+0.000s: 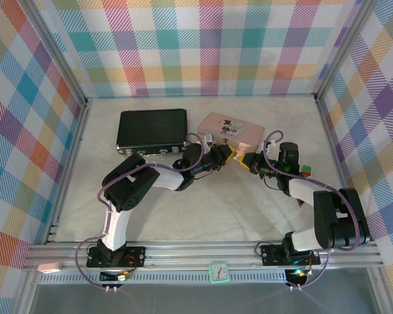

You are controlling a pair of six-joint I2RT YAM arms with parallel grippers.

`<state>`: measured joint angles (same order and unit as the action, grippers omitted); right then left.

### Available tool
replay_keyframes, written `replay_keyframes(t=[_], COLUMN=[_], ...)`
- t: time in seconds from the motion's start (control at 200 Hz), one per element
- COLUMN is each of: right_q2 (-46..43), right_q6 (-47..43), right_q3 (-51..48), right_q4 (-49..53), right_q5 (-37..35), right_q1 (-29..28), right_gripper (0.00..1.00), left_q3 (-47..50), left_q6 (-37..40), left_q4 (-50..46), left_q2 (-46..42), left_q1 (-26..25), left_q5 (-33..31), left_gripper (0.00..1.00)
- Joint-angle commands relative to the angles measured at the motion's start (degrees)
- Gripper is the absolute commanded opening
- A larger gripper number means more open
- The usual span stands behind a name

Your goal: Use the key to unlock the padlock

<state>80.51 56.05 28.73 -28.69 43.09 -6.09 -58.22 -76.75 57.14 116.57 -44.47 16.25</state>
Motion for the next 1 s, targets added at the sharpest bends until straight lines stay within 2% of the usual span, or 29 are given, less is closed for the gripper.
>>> replay_keyframes(t=[0.0, 0.35, 0.685, 0.875, 0.995], right_q2=[0.44, 0.76, 2.03, 2.47, -0.01], right_q6=[-0.56, 1.55, 6.93, 6.80, 4.39], right_q3=[1.89, 3.21, 2.54, 2.15, 1.89], right_q4=[-0.22, -0.12, -4.35, -5.61, -1.90], right_q5=[-7.63, 2.83, 4.83, 5.34, 5.22], right_q1=[0.46, 0.55, 0.54, 0.55, 0.55], right_gripper=[0.00, 0.00, 0.00, 0.00, 0.00], left_q3=[-0.91, -0.69, -0.55, -1.36, -1.35], left_q6=[-0.76, 3.43, 3.56, 3.33, 2.52], left_q4=[10.01, 8.18, 8.67, 8.35, 7.84], left_q2=[-1.91, -1.36, -0.30, -0.07, -0.01], left_q1=[-2.47, -1.84, -1.30, -1.09, -0.74], left_q5=[7.92, 9.72, 10.23, 10.38, 9.41], left_gripper=[0.00, 0.00, 0.00, 0.00, 0.00])
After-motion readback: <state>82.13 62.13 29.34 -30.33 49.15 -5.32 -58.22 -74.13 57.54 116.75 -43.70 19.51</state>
